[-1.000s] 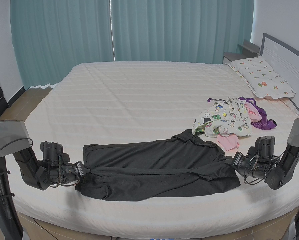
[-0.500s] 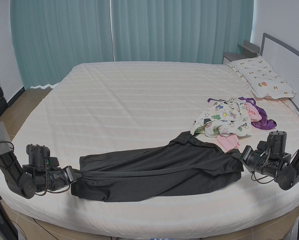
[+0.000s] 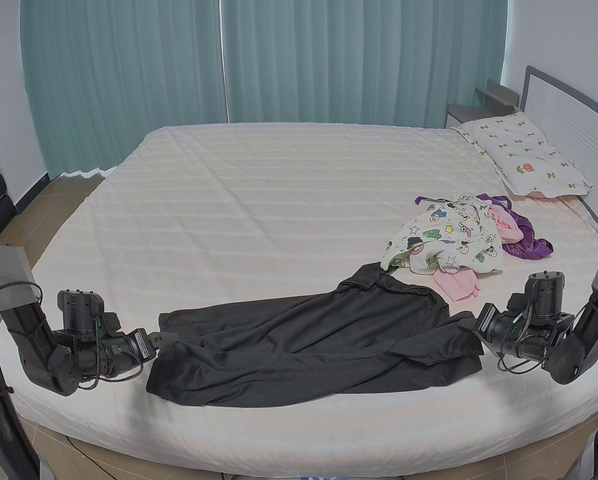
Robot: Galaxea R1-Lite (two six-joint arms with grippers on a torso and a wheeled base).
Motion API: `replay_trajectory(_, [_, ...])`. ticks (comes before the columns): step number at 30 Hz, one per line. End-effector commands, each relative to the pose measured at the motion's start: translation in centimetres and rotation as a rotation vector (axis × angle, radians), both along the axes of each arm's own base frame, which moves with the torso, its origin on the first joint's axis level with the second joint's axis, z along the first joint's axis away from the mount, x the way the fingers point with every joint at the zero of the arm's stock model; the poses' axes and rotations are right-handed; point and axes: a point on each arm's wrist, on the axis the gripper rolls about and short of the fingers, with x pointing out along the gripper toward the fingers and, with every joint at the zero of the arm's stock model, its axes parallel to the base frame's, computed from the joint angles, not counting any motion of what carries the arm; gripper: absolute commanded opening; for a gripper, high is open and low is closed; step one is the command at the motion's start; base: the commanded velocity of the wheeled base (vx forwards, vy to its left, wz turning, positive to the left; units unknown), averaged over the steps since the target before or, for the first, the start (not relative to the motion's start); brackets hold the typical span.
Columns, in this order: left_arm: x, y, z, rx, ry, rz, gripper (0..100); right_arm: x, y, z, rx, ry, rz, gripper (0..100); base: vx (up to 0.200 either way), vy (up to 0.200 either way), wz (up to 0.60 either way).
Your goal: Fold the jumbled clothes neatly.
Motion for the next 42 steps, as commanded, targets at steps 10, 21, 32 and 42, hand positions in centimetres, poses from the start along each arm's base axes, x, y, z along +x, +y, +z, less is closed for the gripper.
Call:
replay_trajectory(10, [7.4, 0.8, -0.7, 0.034, -0.038, 0.154, 100, 0.8, 0.7, -1.5, -0.004, 0.013, 0.021, 0, 0.000, 0.000, 0.00])
replay_trajectory(21, [10.3, 0.4, -3.5, 0.042, 0.012, 0.143, 100, 1.1, 0.8, -1.7, -0.008, 0.014, 0.016, 0, 0.000, 0.000, 0.00])
replay_trajectory(32, [12.7, 0.1, -4.6, 0.051, 0.020, 0.140, 0, 1.1, 0.7, -1.8, -0.012, 0.017, 0.009, 0, 0.000, 0.000, 0.00])
replay_trajectory(42, [15.7, 0.9, -2.3, 0.075, -0.106, 0.214, 0, 1.1, 0.7, -1.6, -0.011, 0.010, 0.006, 0, 0.000, 0.000, 0.00])
